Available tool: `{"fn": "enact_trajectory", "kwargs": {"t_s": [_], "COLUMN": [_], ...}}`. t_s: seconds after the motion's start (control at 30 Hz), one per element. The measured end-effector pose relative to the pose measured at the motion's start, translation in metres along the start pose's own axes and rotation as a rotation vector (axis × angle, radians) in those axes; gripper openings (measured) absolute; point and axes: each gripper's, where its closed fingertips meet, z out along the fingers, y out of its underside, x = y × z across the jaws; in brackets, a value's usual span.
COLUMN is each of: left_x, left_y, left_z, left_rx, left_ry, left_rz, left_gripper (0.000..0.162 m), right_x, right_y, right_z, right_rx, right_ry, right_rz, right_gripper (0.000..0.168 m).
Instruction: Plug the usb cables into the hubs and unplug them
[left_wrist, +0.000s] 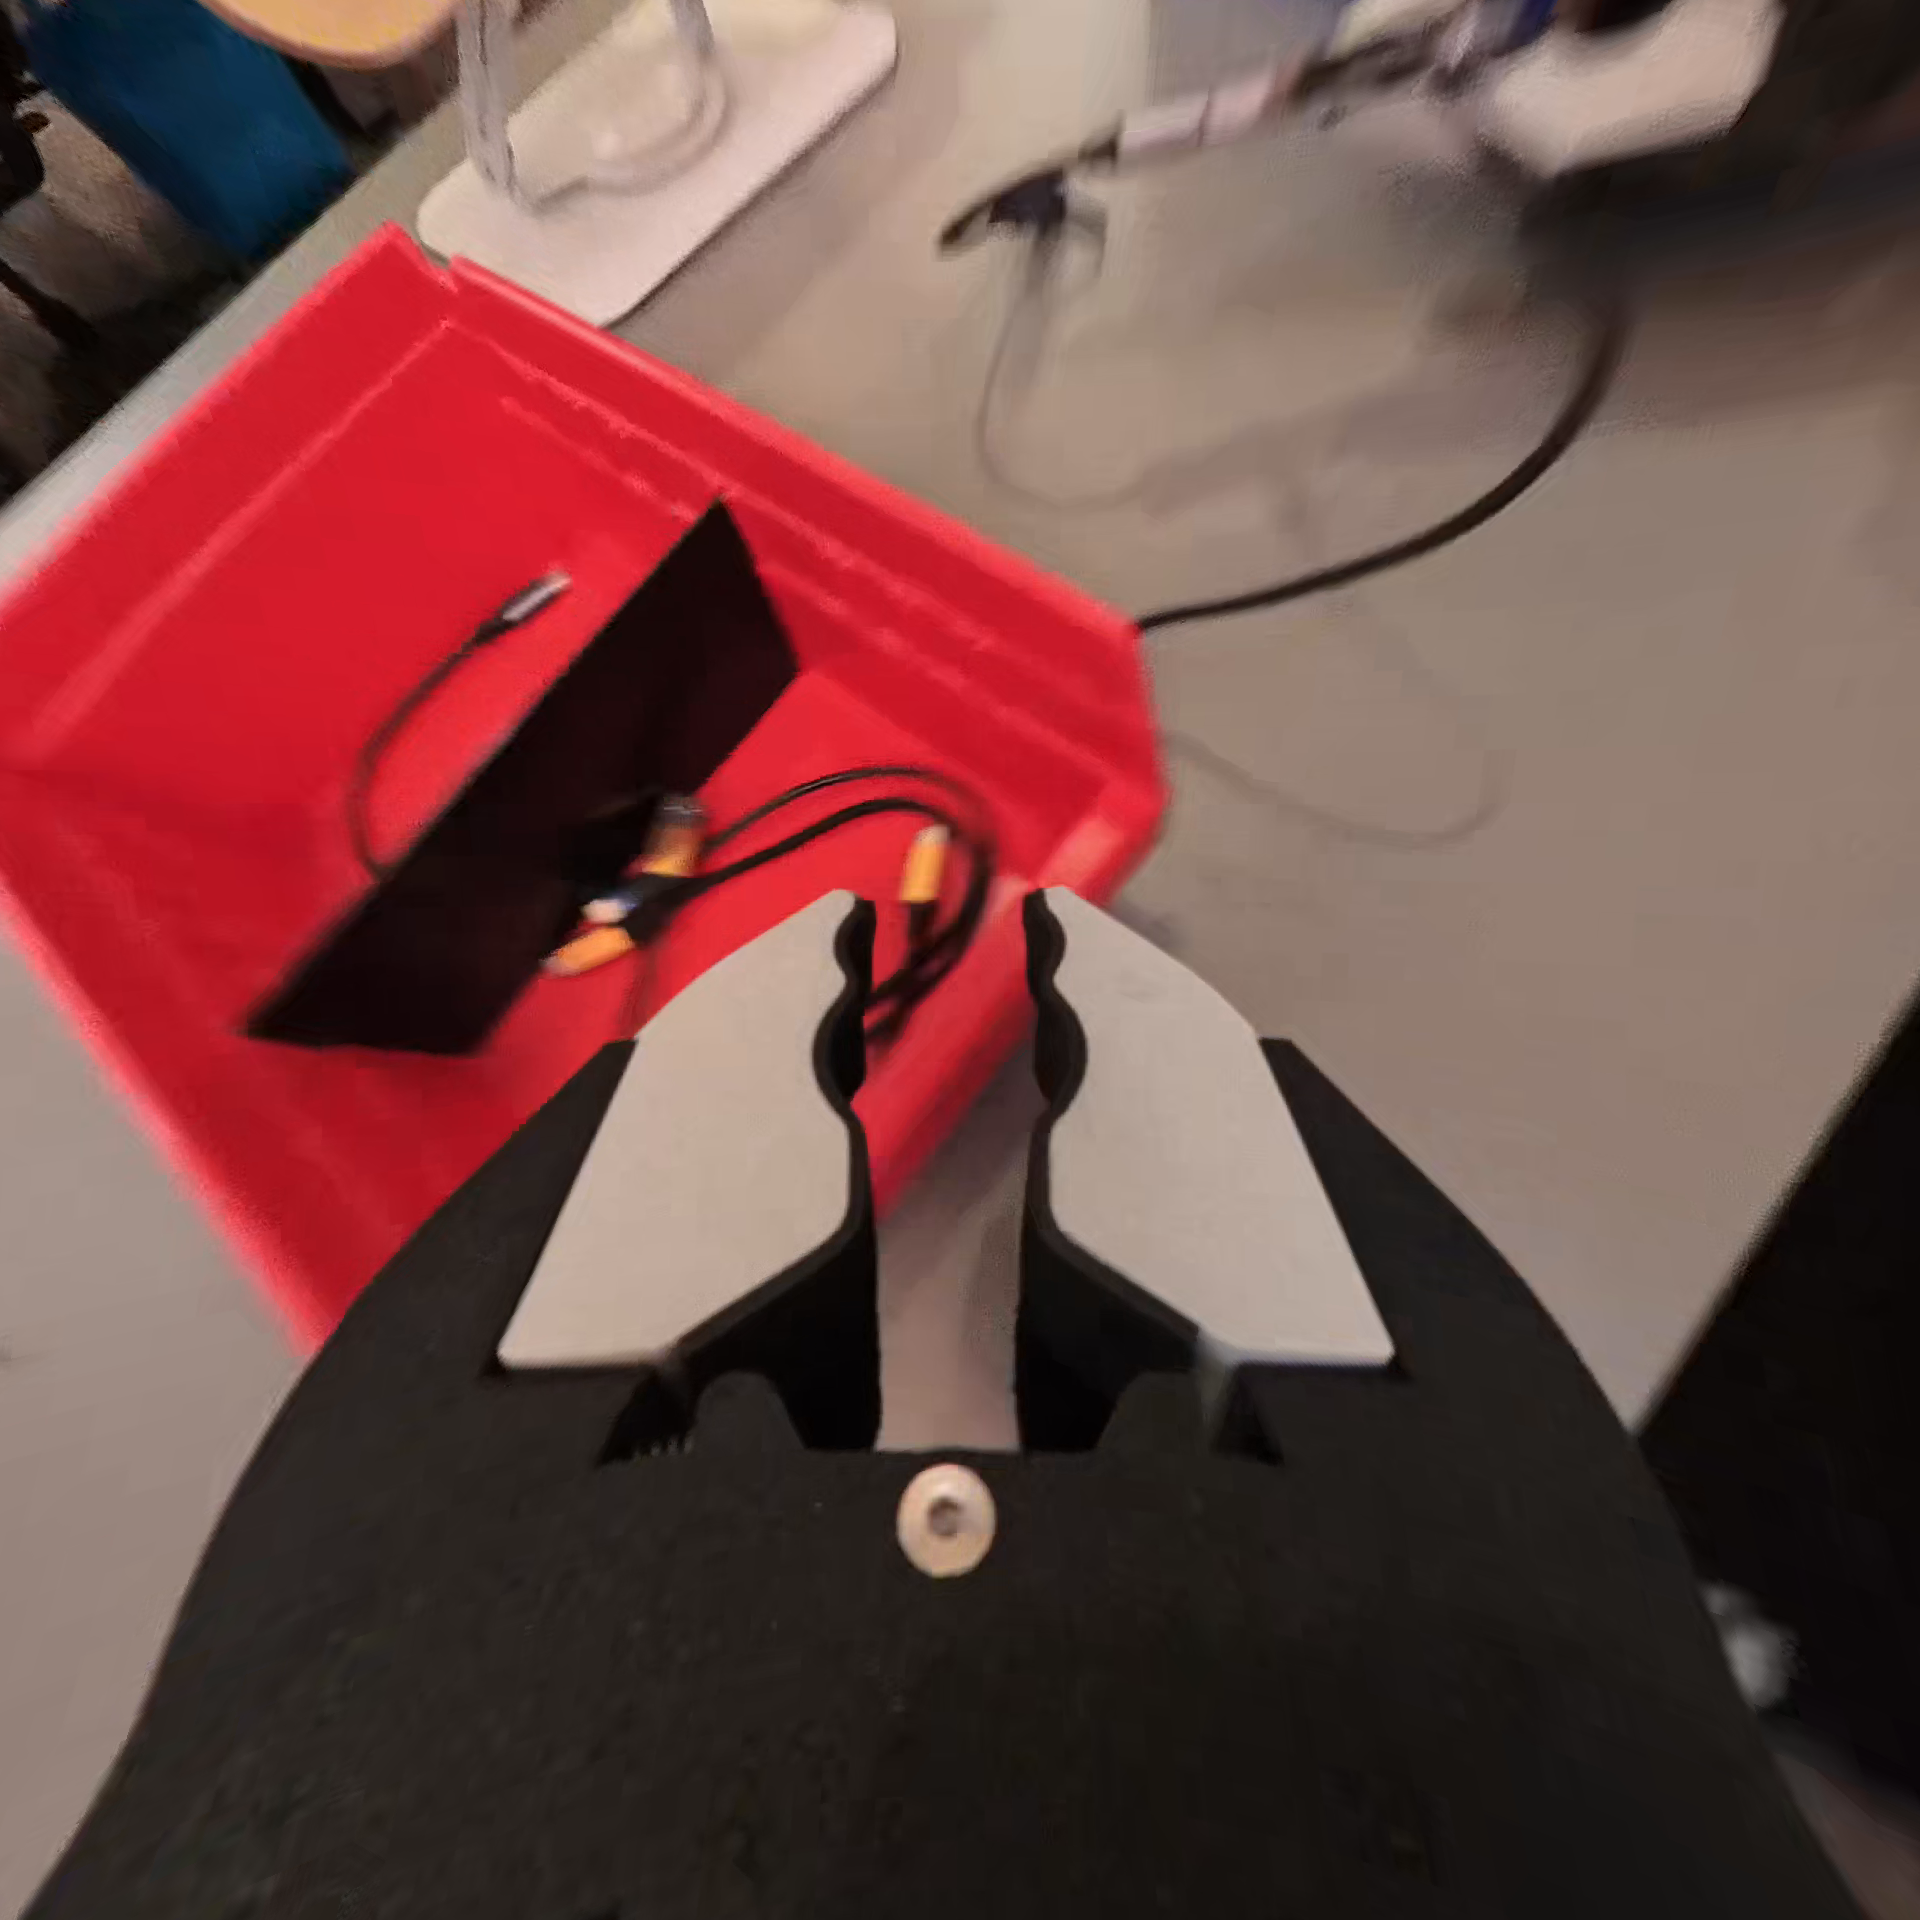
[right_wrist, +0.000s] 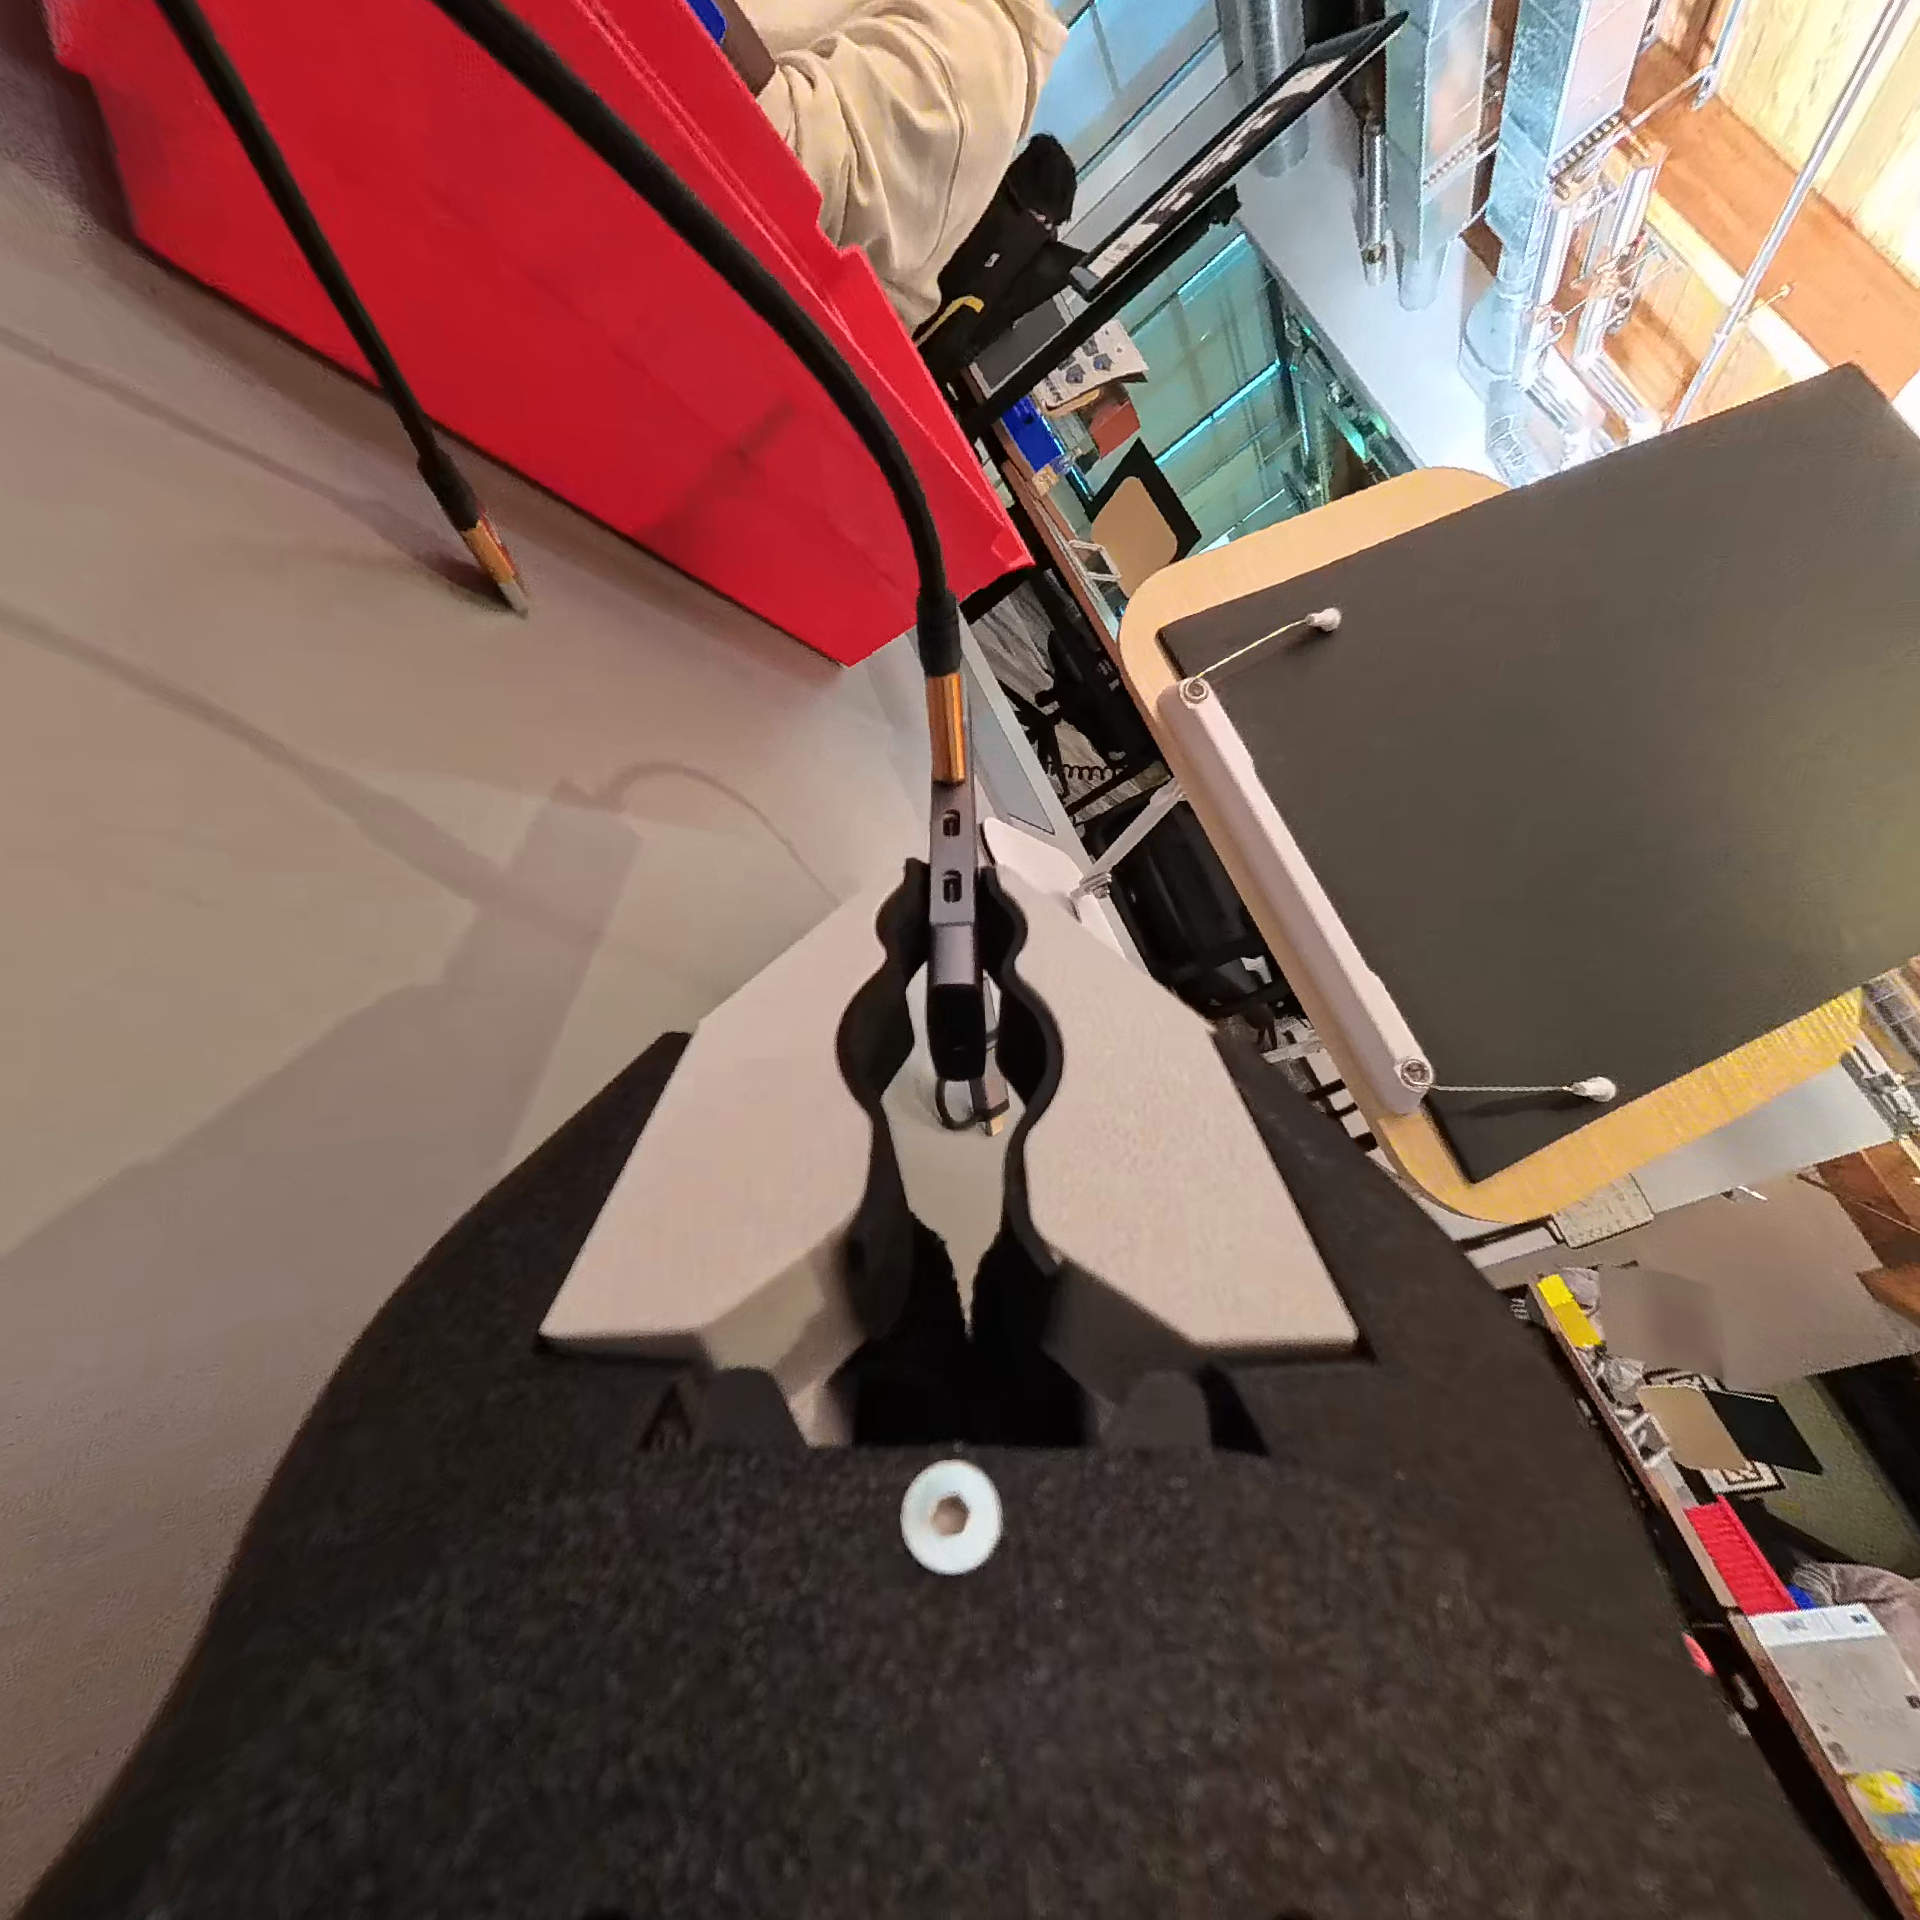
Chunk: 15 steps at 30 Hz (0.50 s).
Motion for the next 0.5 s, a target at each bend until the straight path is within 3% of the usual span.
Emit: {"fn": "enact_trajectory", "kwargs": {"t_s": [0.13,0.33,0.5], "left_x": [-0.026,-0.028,-0.027], "left_y": [0.017,0.077,0.093], "left_z": [0.022,0.056,0.071], "left_rx": [-0.249,-0.691,-0.764], "left_ry": [0.223,0.512,0.576], "left_rz": [0.283,0.524,0.614], "left_gripper": [0.025,0.020,0.018], "right_x": [-0.002,-0.001,0.000], "right_y": [-0.002,0.001,0.001], "right_z": [-0.002,-0.001,-0.003], "right_rx": [0.006,0.003,0.005], "right_ry": [-0.010,-0.020,-0.032], "right_rz": [0.014,0.053,0.102], "right_gripper": [0.008,0.008,0.008]}}
